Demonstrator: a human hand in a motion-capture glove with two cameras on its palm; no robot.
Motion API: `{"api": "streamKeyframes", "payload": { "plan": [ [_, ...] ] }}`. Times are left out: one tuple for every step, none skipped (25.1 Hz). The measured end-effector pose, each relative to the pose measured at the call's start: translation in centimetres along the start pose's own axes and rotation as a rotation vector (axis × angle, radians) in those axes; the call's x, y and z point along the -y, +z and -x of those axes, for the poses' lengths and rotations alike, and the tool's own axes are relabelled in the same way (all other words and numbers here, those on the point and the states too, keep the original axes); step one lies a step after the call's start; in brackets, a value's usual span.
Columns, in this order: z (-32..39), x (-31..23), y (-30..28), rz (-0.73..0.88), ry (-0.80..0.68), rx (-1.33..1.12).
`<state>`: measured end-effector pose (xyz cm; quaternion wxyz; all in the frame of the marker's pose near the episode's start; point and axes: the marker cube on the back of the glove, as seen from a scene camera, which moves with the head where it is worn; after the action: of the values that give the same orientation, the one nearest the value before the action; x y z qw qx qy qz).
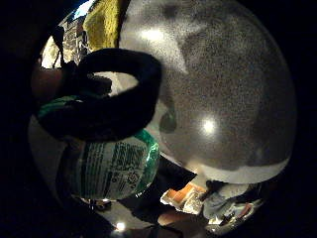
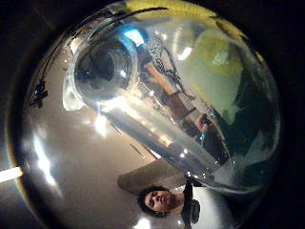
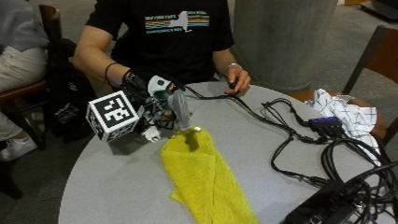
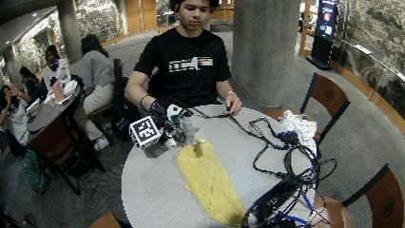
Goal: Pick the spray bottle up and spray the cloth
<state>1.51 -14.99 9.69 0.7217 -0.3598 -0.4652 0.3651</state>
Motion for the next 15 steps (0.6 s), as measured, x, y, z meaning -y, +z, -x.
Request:
{"api": "streamKeyframes", "payload": {
  "plan": [
    [0.0, 0.0, 0.0, -0.002, -0.006, 0.003],
    [0.1, -0.1, 0.0, -0.006, -0.014, 0.006],
    [0.2, -0.1, 0.0, -0.013, -0.028, 0.011],
    [0.3, -0.2, 0.0, -0.023, -0.048, 0.014],
    [0.5, -0.3, 0.0, -0.036, -0.073, 0.014],
    [0.7, -0.4, 0.0, -0.052, -0.103, 0.009],
    [1.0, -0.6, 0.0, -0.072, -0.136, 0.001],
    [1.2, -0.7, 0.0, -0.093, -0.172, -0.007],
    [1.5, -0.9, 0.0, -0.114, -0.211, -0.012],
    [1.7, -1.1, 0.1, -0.131, -0.252, -0.015],
    [2.0, -1.4, 0.2, -0.143, -0.298, -0.014],
    [2.3, -1.7, 0.4, -0.152, -0.348, -0.010],
    [2.6, -2.0, 0.7, -0.160, -0.402, -0.005],
    [3.0, -2.3, 0.9, -0.168, -0.461, -0.002],
    [3.3, -2.7, 1.3, -0.175, -0.522, -0.003]
  ]
}}
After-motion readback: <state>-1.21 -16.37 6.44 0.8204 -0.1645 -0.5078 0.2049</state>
